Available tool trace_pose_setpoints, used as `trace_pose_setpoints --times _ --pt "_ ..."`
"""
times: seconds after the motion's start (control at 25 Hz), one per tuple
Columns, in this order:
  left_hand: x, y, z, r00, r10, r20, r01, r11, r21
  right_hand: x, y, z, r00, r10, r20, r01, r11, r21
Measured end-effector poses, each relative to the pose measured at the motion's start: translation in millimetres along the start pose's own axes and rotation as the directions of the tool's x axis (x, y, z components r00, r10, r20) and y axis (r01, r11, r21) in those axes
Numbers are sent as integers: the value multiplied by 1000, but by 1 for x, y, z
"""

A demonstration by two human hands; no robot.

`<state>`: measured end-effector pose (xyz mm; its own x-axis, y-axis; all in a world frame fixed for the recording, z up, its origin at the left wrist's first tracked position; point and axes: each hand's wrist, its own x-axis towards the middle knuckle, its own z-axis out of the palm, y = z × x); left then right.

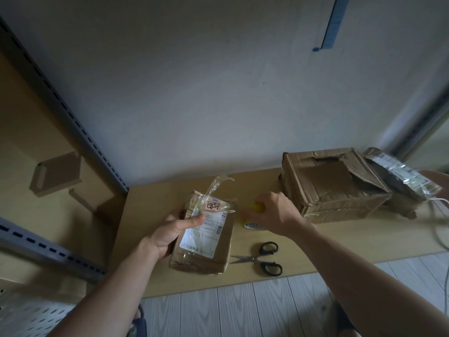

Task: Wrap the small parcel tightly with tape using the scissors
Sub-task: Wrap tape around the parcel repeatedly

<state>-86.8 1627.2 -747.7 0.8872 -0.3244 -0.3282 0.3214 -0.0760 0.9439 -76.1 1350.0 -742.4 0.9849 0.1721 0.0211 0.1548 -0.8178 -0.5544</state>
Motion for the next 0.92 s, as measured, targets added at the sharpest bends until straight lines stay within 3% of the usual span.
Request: trace_pose_setpoints --times 0.16,0.28,0.48,0.68,0.84,0.92 --pt "-4 -2 1 998 30 60 -26 998 -61 2 -5 4 994 -85 -69 94 987 128" --pt "-7 -6 3 994 44 104 -27 988 -154 8 -12 0 994 -83 -75 91 989 112" --pt "-6 -6 11 999 -44 -31 31 941 -336 14 -26 -6 993 -23 -115 31 997 70" --pt "-11 -8 -2 992 -110 -57 68 869 -490 18 -30 -38 985 -161 60 143 963 228" --pt "-8 -7 -15 996 -56 -76 10 861 -508 21 -35 -48 976 -216 -29 213 973 -93" --pt "-9 -5 -19 997 -52 -65 10 845 -535 26 -30 -43 962 -269 -38 266 961 -79"
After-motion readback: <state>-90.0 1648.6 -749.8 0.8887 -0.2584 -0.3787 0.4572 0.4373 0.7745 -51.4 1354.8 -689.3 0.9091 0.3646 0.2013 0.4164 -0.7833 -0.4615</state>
